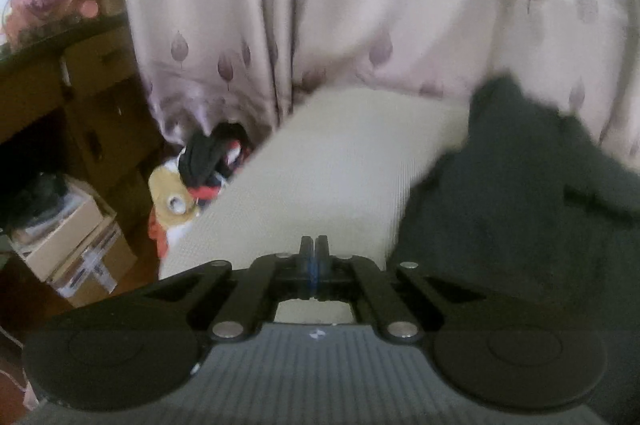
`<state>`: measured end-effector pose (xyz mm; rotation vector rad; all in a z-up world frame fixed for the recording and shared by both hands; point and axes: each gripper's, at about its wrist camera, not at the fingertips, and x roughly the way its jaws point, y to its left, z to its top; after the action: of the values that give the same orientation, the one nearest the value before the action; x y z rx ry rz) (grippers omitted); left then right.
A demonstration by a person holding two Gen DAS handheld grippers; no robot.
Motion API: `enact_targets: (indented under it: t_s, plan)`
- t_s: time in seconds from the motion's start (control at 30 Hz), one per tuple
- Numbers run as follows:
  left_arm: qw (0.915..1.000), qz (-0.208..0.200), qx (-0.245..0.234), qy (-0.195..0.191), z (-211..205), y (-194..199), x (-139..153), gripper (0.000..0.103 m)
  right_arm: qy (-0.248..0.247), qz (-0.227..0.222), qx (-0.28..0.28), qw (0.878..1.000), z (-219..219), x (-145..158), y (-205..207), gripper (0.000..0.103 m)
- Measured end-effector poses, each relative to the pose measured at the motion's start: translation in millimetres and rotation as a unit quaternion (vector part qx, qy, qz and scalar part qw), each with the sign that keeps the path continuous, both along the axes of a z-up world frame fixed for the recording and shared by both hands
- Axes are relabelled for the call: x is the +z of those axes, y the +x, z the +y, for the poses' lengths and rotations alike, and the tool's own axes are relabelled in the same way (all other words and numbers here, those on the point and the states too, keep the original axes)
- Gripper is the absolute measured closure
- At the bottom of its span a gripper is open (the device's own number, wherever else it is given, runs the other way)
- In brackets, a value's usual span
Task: Fold large clothes
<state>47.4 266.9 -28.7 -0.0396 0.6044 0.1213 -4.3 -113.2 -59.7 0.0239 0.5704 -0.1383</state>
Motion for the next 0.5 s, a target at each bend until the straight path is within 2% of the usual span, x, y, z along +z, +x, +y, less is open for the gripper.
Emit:
enact_targets:
  t_s: [0.1,0.13,0.17,0.2,0.23,0.27,0.33,0.4,0.47,0.5]
  plan:
    - [0.9988,0.020,-0.030,-0.032,18,-1,21,0.101,0.004,-0.005,-0.004,1.000,-1,1,1,0.000]
    - [0.9973,0.036,-0.036,-0.052,23,-3,20,0.077,0.006,-0.005,-0.004,1.000,0,0,1,0.000]
    - [0.9950,0.052,-0.045,-0.072,27,-4,16,0.058,0.008,-0.005,-0.004,1.000,0,-1,2,0.000]
    - [0.9928,0.060,-0.053,-0.089,29,-8,9,0.013,0.010,-0.003,-0.003,1.000,1,-3,3,0.000]
    - [0.9931,0.054,-0.051,-0.091,29,-15,2,0.004,0.011,-0.001,-0.001,1.000,2,-4,3,0.000]
    - [0.9944,0.039,-0.044,-0.087,27,-23,-4,0.005,0.012,0.002,0.002,1.000,3,-5,4,0.000]
    - [0.9937,0.052,-0.052,-0.085,23,-26,-17,0.003,0.006,0.008,0.009,1.000,6,-6,5,0.000]
    - [0.9915,0.062,-0.053,-0.102,19,-26,-30,0.004,-0.004,0.010,0.015,1.000,10,-6,4,0.000]
    - [0.9897,0.072,-0.055,-0.111,18,-23,-40,0.011,-0.008,0.007,0.015,1.000,12,-4,2,0.000]
    - [0.9877,0.076,-0.061,-0.122,18,-20,-44,0.019,-0.008,0.004,0.013,1.000,12,-3,1,0.000]
